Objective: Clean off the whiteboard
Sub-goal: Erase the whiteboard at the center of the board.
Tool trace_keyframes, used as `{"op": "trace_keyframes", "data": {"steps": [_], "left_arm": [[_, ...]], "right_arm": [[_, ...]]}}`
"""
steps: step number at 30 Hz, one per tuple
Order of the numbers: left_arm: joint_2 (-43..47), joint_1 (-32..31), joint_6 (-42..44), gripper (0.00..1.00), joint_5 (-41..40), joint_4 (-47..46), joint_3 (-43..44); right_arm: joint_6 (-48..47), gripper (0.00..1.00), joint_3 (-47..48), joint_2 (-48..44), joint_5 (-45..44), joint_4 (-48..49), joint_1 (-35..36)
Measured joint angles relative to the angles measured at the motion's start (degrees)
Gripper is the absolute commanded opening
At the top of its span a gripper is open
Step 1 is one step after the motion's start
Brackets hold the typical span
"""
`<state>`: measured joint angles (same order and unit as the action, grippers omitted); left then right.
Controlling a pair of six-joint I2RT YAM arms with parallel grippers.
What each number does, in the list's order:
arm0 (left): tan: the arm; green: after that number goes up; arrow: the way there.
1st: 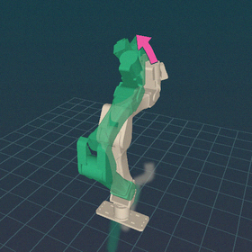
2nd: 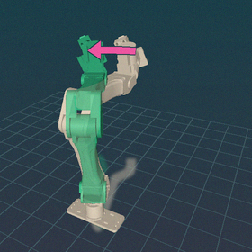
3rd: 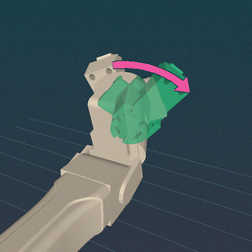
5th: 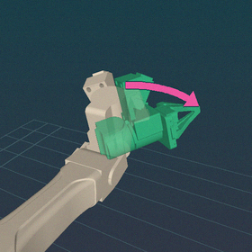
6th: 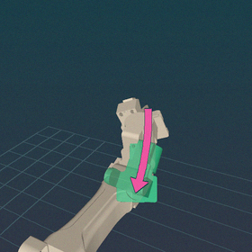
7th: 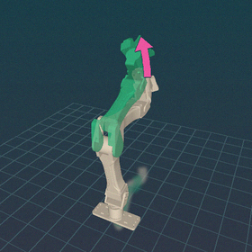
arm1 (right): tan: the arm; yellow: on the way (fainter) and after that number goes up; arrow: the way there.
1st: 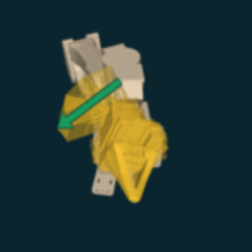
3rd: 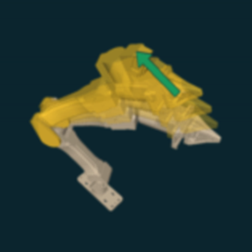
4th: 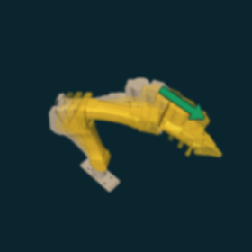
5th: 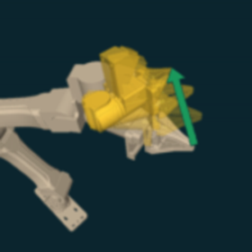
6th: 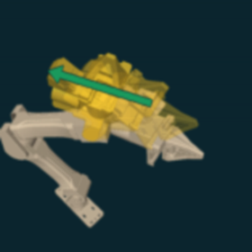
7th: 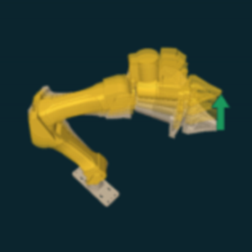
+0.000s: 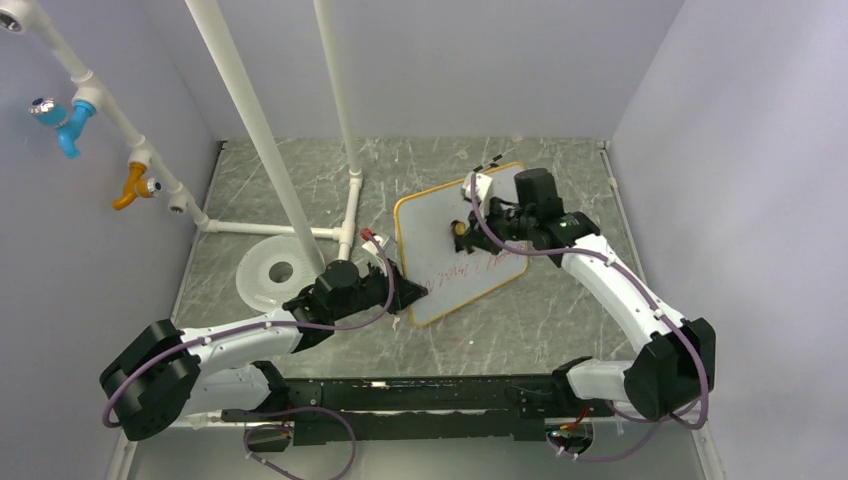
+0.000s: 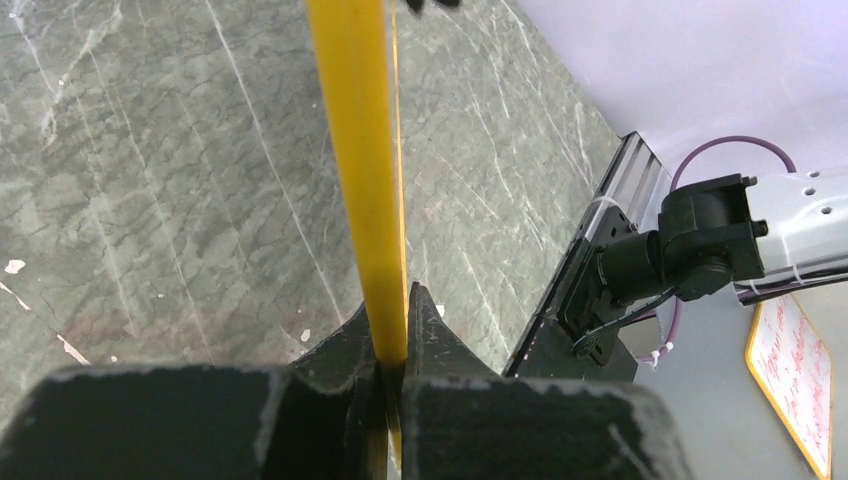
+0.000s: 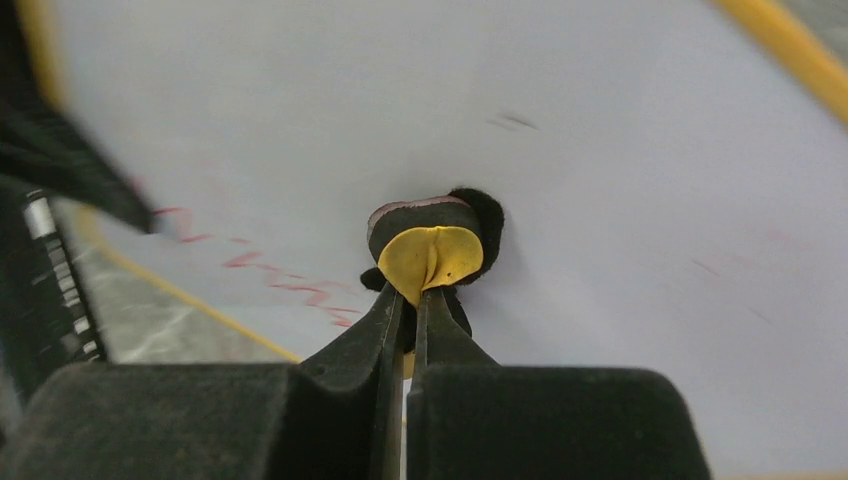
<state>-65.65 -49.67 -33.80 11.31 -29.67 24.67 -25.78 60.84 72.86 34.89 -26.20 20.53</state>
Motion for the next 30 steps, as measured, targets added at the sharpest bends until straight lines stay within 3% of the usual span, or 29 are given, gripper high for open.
{"op": "trace_keyframes", "data": {"steps": [5,13,16,19,26,30], "left_arm": [[-0.3,0.0,0.8,0.0,0.1,-0.3,0.1],[-1.4,0.0,1.1,0.0,0.5,-1.1,0.4],[-1.8,0.0,0.7,0.0,0.7,-1.6,0.5],[-1.8,0.0,-0.2,0.0,0.6,-1.7,0.5],[-1.8,0.3,-0.7,0.0,-0.6,-1.3,0.5],[-1.8,0.2,0.7,0.0,0.0,-1.2,0.7]], "right_arm": [[-1.3,0.0,2.8,0.3,3.6,-3.8,4.3],[6.6,0.0,3.5,1.5,-9.3,2.3,-7.3],[7.3,0.0,3.5,2.5,-11.2,2.9,-8.3],[5.9,0.0,3.5,2.4,-10.9,2.6,-5.6],[-1.9,0.0,7.0,2.1,-5.8,-4.4,12.3],[-3.4,0.0,8.9,2.6,-3.8,-6.0,18.3]]}}
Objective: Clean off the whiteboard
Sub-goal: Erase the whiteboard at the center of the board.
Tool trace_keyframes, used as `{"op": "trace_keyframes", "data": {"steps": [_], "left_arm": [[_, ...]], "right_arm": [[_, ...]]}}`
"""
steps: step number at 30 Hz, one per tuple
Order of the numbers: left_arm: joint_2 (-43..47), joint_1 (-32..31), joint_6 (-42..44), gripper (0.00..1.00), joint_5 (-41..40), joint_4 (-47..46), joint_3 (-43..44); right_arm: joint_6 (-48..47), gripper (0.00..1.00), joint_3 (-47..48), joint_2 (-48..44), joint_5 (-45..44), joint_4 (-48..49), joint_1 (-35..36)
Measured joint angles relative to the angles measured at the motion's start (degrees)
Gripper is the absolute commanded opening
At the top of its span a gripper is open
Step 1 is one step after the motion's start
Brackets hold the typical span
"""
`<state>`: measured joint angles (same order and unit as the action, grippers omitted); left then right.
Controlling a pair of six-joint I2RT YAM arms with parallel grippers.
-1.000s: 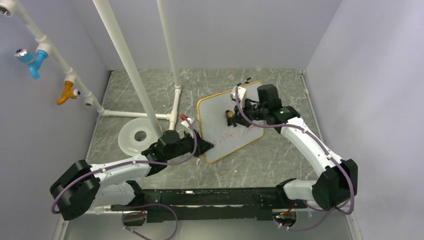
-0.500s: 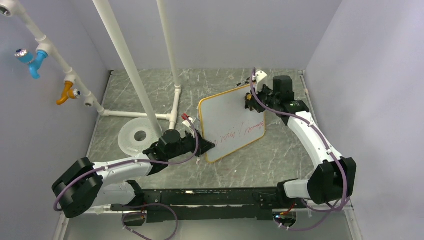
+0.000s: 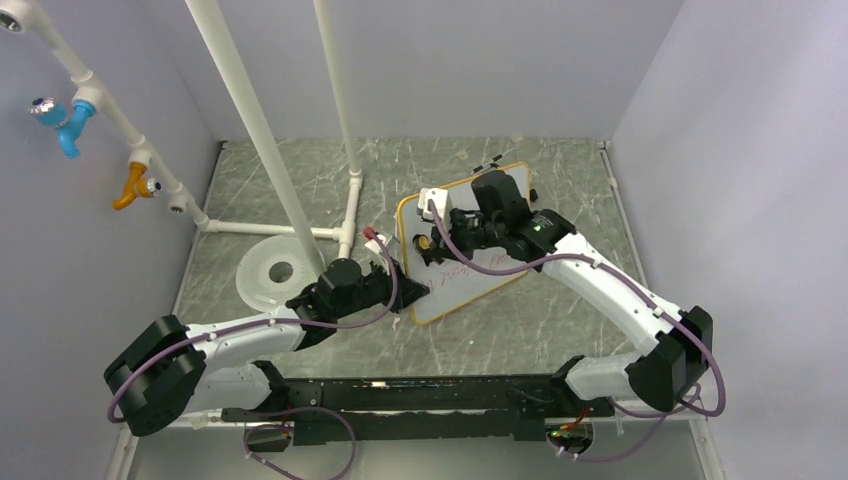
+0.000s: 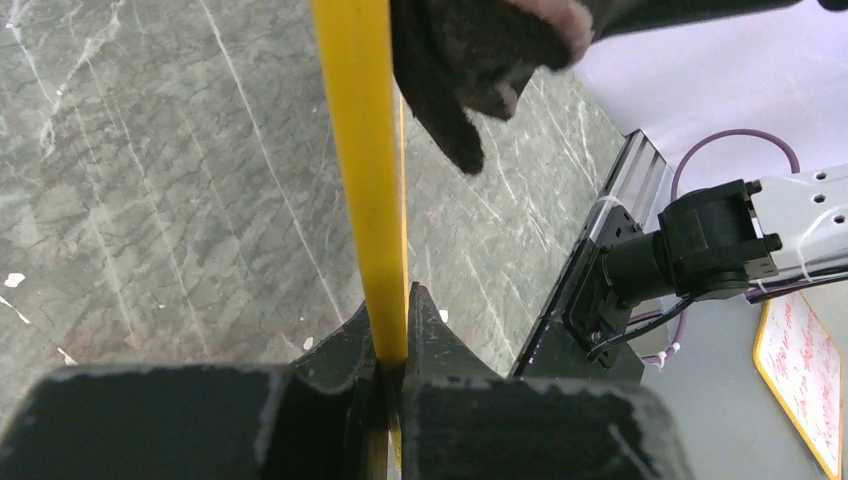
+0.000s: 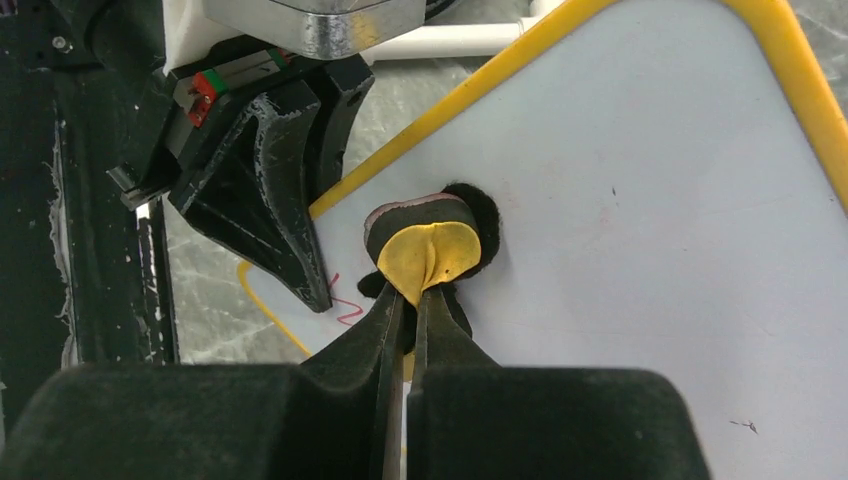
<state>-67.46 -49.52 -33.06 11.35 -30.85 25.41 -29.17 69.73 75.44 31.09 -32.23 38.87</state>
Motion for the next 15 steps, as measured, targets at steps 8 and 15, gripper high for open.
{"op": "trace_keyframes", "data": {"steps": [8,15], "left_arm": [[0.0,0.0,-0.9,0.0,0.2,0.3,0.0],[0.1,0.0,-1.5,0.0,0.2,0.4,0.0]], "right_arm": [[6.0,0.0,-0.1,-0.1,-2.3,2.0,-13.4],[3.9,0.0,-6.0,-2.4,-5.6,5.8,-15.5]]}}
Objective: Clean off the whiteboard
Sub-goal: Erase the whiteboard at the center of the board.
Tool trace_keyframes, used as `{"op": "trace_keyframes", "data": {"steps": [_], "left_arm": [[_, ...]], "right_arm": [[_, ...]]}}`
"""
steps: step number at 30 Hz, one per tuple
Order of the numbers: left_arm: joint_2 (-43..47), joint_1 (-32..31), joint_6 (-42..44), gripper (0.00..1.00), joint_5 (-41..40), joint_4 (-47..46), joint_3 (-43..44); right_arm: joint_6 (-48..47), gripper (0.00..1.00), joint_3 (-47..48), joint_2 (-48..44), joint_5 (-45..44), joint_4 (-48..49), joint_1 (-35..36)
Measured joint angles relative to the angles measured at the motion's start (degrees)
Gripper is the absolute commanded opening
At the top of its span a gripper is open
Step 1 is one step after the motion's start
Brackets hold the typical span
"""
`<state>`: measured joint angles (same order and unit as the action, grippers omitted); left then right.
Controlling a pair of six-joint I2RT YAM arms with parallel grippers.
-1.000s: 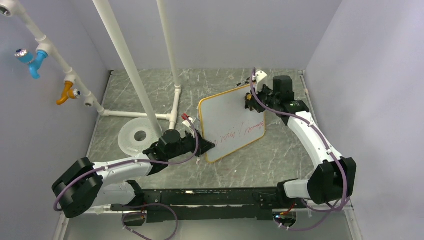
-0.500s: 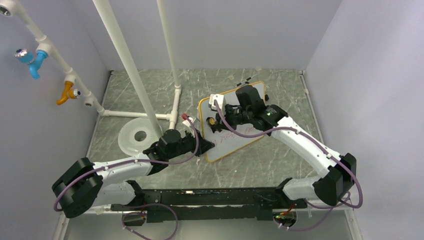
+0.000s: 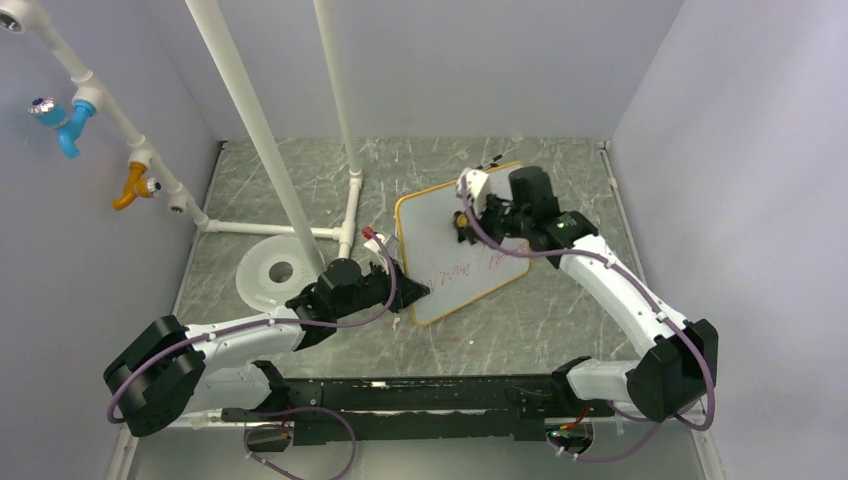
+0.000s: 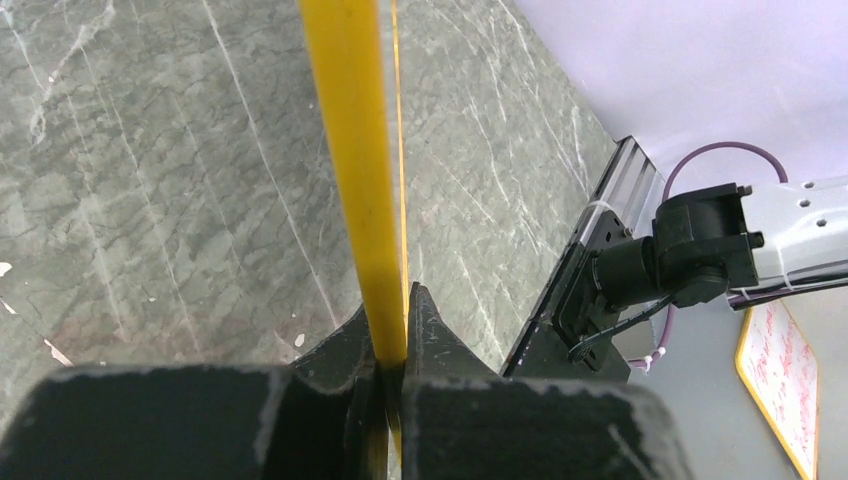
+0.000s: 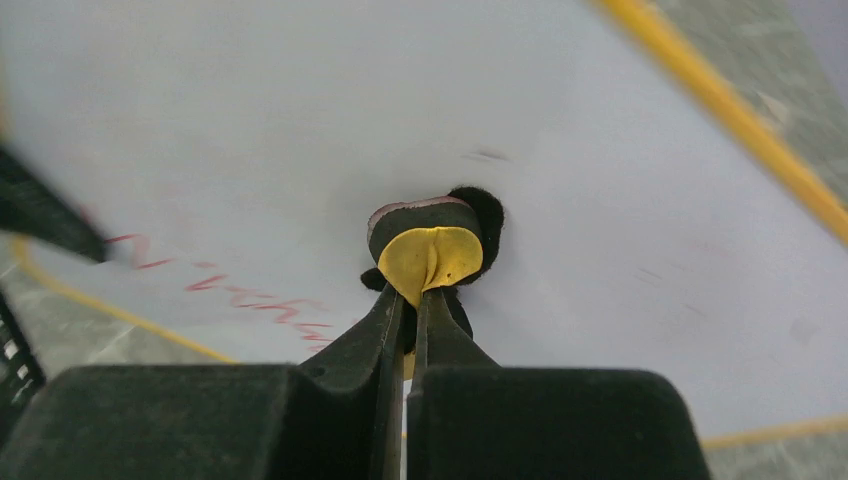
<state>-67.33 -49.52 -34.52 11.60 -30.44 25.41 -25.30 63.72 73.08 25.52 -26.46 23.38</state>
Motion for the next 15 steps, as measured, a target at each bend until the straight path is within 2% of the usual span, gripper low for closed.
{"op": "trace_keyframes", "data": {"steps": [5,8,11,15], "left_arm": [[0.0,0.0,-0.4,0.0,-0.1,0.0,0.0],[0.0,0.0,0.5,0.0,0.0,0.0,0.0],[0.0,0.0,0.8,0.0,0.0,-0.1,0.0],[0.0,0.0,0.9,0.0,0.0,-0.1,0.0]], "right_arm": [[-5.3,0.0,-1.0,-0.8,4.0,-4.0,10.1],[-6.1,0.0,-1.0,-0.2,6.3,-5.1,12.2],[-5.0,0.0,-1.0,-0.2,8.0,-5.1,8.2],[-2.8,0.0,-1.2,-0.3,7.1,-4.0,-2.4]]}}
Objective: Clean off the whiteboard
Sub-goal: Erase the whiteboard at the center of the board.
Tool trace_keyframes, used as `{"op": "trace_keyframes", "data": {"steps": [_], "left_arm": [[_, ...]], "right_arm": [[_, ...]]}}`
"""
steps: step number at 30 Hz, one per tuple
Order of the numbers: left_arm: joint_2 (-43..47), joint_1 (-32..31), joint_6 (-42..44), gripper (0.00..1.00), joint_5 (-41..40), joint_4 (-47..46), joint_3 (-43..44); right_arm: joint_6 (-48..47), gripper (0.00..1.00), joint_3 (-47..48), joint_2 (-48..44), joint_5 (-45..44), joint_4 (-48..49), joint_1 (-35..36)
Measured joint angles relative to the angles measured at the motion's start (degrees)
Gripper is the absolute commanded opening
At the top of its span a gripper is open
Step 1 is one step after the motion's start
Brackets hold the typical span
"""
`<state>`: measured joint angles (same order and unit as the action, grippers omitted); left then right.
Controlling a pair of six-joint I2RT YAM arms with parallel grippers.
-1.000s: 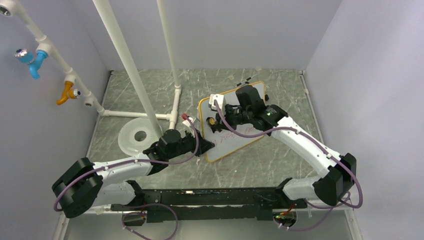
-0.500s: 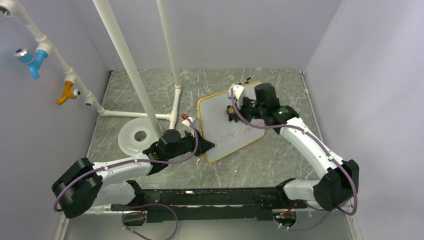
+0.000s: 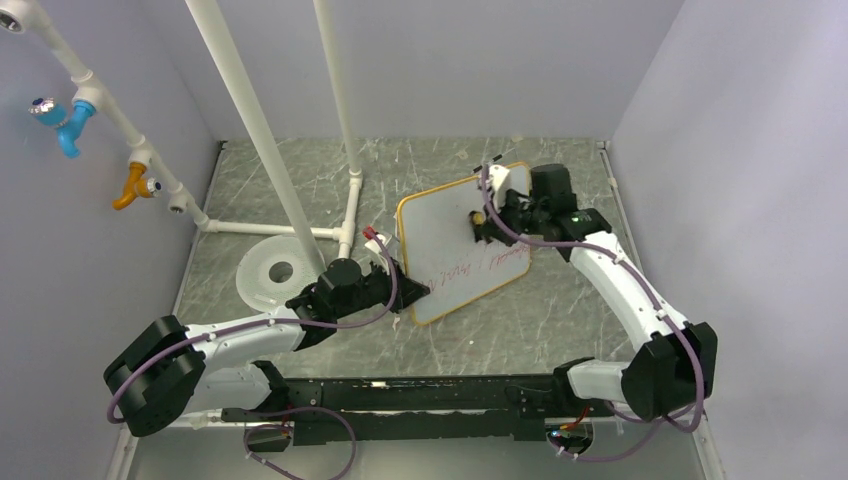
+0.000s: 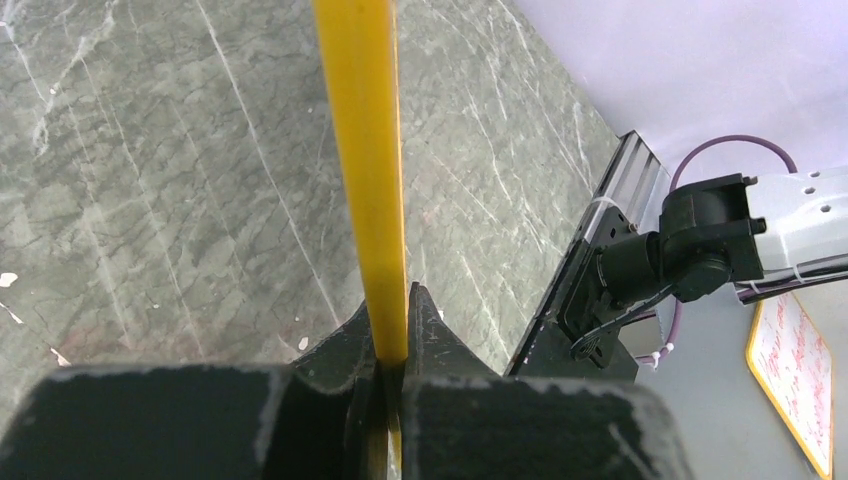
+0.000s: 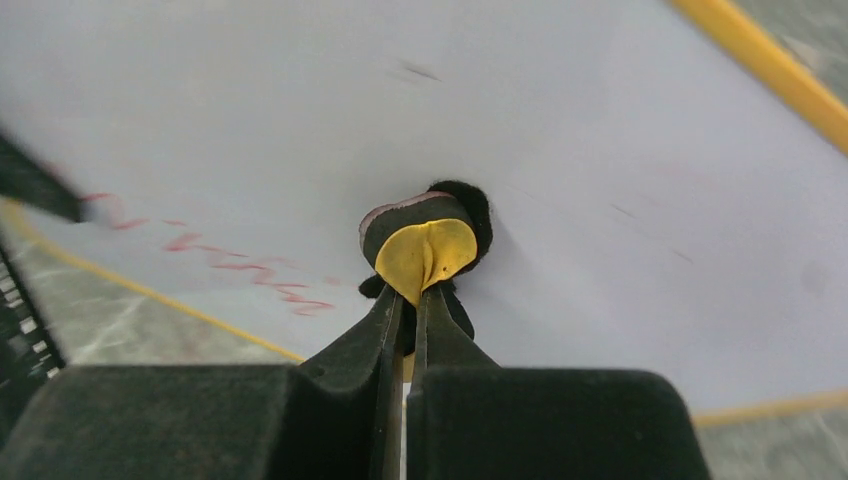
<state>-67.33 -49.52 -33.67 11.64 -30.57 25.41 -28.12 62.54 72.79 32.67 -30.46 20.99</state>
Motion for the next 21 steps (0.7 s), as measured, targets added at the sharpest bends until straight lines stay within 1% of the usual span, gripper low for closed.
{"op": "trace_keyframes", "data": {"steps": [3,6,10,14,17,19,21], "left_arm": [[0.0,-0.1,0.5,0.0,0.1,-0.2,0.0],[0.0,-0.2,0.9,0.0,0.2,-0.2,0.0],[0.2,-0.2,0.7,0.0,0.1,-0.1,0.0],[0.9,-0.2,0.2,0.0,-0.1,0.7,0.0],[0.9,-0.2,0.5,0.0,-0.1,0.9,0.0],[0.9,-0.2,0.6,0.0,-0.1,0.9,0.0],[0.9,-0.2,0.6,0.0,-0.1,0.8,0.0]], "right_arm": [[1.1,0.0,-0.7,-0.1,-2.6,1.4,-5.2],[1.8,0.0,-1.0,0.2,-3.6,1.5,-6.6],[1.2,0.0,-1.0,0.7,-2.3,1.0,-4.9],[-1.0,0.0,-1.0,0.6,1.8,-1.3,1.0],[-1.7,0.0,-1.0,0.6,4.4,-2.8,3.8],[-1.2,0.0,-1.0,0.6,4.4,-2.7,3.4],[0.1,0.0,-1.0,0.6,3.5,-2.2,1.5]]}}
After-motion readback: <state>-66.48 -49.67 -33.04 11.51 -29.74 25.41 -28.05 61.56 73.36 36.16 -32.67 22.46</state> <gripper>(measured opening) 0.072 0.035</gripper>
